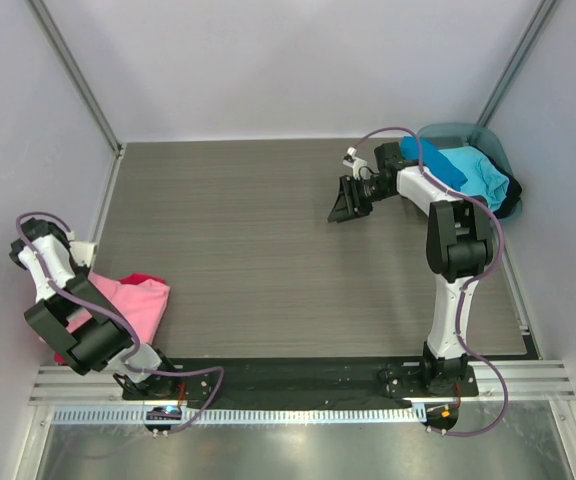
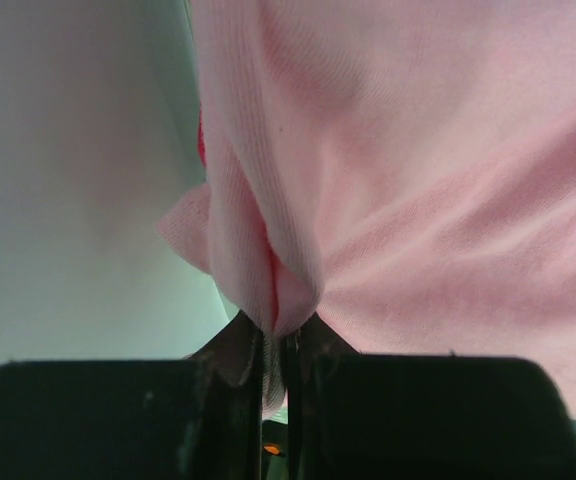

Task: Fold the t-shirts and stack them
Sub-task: Neatly place the folded tshirt to the corner, then reset both grippers

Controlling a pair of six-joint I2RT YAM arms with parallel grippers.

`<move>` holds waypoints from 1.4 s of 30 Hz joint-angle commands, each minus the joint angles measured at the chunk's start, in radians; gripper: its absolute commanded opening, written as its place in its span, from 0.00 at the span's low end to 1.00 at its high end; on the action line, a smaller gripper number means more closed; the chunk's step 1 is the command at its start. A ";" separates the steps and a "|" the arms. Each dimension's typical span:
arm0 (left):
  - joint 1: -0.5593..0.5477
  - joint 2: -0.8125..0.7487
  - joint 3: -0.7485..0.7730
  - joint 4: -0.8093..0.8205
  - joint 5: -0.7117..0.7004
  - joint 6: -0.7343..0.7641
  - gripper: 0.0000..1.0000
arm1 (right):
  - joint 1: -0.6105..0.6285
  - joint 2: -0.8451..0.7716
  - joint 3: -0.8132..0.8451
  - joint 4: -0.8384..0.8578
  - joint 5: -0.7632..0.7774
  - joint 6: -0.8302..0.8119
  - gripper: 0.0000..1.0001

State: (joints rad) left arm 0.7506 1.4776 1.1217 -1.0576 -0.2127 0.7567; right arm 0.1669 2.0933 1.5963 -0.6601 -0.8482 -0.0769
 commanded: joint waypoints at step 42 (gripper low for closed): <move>-0.712 0.326 0.745 0.099 0.182 -0.553 1.00 | 0.016 -0.133 0.164 0.301 0.499 0.069 0.99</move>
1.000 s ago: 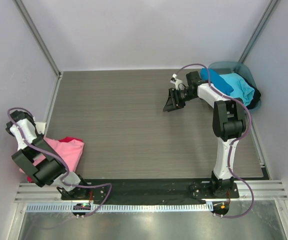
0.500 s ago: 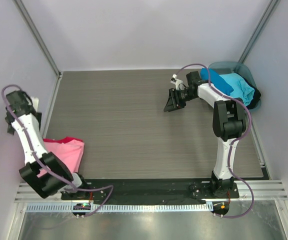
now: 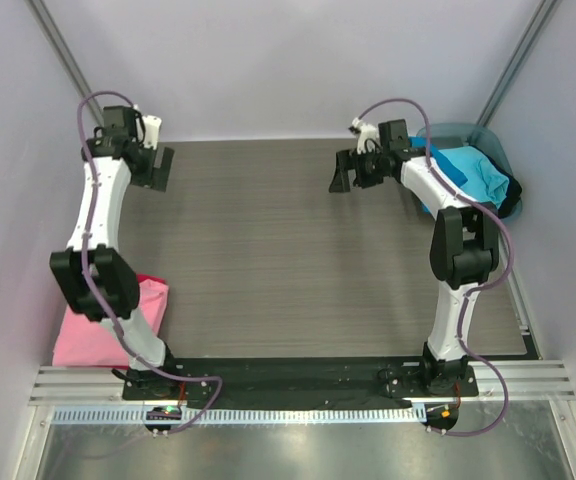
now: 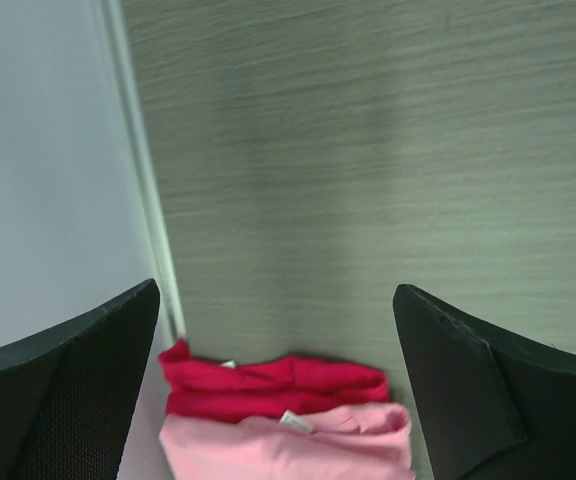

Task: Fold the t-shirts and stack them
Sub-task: Reset both grippers

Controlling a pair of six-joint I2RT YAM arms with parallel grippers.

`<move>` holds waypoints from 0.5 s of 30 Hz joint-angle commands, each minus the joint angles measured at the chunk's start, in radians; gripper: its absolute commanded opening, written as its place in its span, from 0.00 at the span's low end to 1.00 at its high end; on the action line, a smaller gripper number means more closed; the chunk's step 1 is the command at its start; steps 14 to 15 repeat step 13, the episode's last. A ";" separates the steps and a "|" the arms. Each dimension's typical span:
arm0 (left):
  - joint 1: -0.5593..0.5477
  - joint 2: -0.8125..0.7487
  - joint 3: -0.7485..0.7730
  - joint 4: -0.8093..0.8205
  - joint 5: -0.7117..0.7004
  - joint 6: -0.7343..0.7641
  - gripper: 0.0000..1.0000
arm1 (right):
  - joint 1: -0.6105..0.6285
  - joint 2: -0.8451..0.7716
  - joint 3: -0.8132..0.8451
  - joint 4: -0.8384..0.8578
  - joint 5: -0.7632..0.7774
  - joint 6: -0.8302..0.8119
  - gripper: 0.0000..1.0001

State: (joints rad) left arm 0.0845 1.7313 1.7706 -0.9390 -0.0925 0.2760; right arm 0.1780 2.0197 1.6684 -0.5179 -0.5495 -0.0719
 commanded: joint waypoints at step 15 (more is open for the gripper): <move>-0.075 0.295 0.417 -0.021 0.171 -0.248 1.00 | 0.087 0.039 0.346 -0.039 0.529 0.046 1.00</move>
